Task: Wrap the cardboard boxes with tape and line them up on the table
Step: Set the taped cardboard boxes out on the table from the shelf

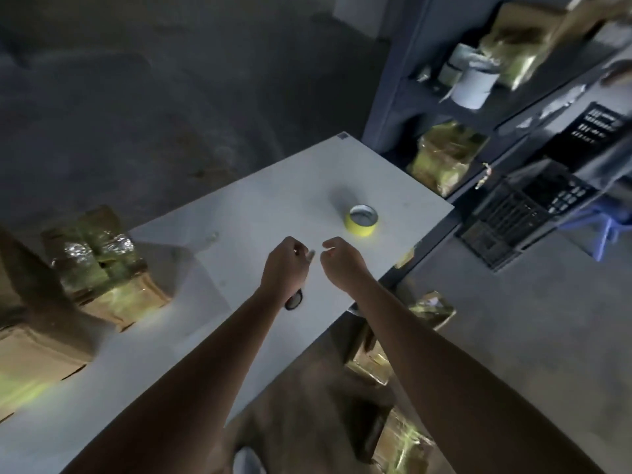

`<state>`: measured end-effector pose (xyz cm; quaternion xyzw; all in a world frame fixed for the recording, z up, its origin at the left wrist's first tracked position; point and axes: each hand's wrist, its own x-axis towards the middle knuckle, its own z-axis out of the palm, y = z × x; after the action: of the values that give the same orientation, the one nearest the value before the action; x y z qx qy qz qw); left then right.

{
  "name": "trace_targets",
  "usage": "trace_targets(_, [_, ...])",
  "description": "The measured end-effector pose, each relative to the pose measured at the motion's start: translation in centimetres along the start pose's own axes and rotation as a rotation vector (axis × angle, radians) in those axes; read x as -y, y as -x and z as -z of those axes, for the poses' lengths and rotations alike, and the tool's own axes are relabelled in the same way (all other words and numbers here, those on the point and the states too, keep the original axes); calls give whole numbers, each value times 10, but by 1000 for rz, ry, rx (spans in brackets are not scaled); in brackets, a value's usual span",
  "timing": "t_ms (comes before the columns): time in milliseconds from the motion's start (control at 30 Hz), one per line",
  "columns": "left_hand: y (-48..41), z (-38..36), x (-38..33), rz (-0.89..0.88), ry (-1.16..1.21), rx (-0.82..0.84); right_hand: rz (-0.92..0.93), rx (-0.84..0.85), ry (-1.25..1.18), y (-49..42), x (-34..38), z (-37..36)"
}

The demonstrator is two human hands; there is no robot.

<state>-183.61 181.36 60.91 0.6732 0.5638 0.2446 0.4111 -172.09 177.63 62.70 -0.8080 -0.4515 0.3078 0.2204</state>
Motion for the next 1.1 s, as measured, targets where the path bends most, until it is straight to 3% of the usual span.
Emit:
trace_targets(400, [127,-199,-81,-1,-90,346,-143,-96,-60,89,-235,122])
trace_targets(600, [175,-273,-93,60,-62,374,-237,-102,-104,125,-328,143])
trace_targets(833, [164,-319,-76,173,-80,389,-350,-52,-204,115,-386,137])
trace_targets(1100, [96,-377,-14,267,-130,447,-436,3,-144,43,-445,97])
